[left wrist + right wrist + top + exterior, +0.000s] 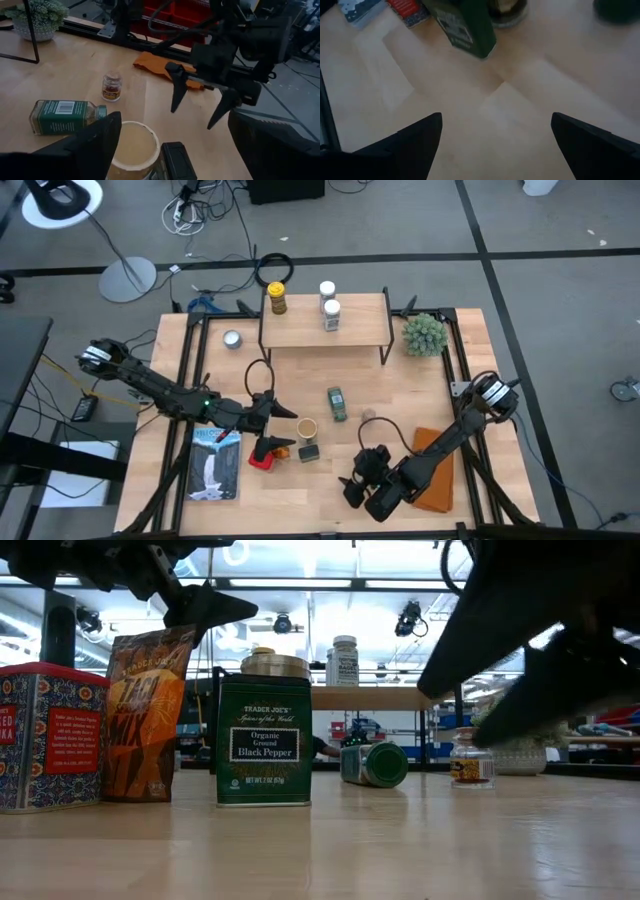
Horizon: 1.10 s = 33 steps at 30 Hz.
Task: Shelf spices
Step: Put the gold bottle seasoning on the shelf
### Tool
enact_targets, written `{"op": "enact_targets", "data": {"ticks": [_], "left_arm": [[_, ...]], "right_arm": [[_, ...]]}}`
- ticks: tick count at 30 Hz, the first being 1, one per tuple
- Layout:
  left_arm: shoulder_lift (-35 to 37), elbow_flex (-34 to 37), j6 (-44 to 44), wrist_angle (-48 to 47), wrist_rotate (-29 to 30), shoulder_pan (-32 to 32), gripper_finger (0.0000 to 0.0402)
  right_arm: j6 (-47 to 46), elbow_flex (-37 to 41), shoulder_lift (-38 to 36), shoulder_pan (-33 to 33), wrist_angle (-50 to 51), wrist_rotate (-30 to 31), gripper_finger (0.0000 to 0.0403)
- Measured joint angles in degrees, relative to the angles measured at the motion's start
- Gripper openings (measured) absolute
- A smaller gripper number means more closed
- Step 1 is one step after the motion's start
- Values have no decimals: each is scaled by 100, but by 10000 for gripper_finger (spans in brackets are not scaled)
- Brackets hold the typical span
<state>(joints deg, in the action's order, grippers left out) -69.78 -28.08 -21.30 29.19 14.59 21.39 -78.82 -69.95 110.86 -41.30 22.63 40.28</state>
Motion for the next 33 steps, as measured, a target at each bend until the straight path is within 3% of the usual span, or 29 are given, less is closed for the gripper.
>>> {"op": "enact_targets", "data": {"ticks": [5, 15, 24, 33], "left_arm": [[0, 0, 2, -87, -58, 0, 372], [2, 0, -65, -391, 4, 23, 372], [2, -59, -917, -1291, 1227, 417, 372], [-501, -1243, -413, -2627, 1939, 654, 371]], "right_arm": [[583, 0, -526, 117, 692, 114, 375], [1200, 0, -1402, 76, 2187, 948, 377], [1197, 0, -1269, -2, 2243, 780, 376], [175, 0, -1251, -610, 2105, 904, 376]]}}
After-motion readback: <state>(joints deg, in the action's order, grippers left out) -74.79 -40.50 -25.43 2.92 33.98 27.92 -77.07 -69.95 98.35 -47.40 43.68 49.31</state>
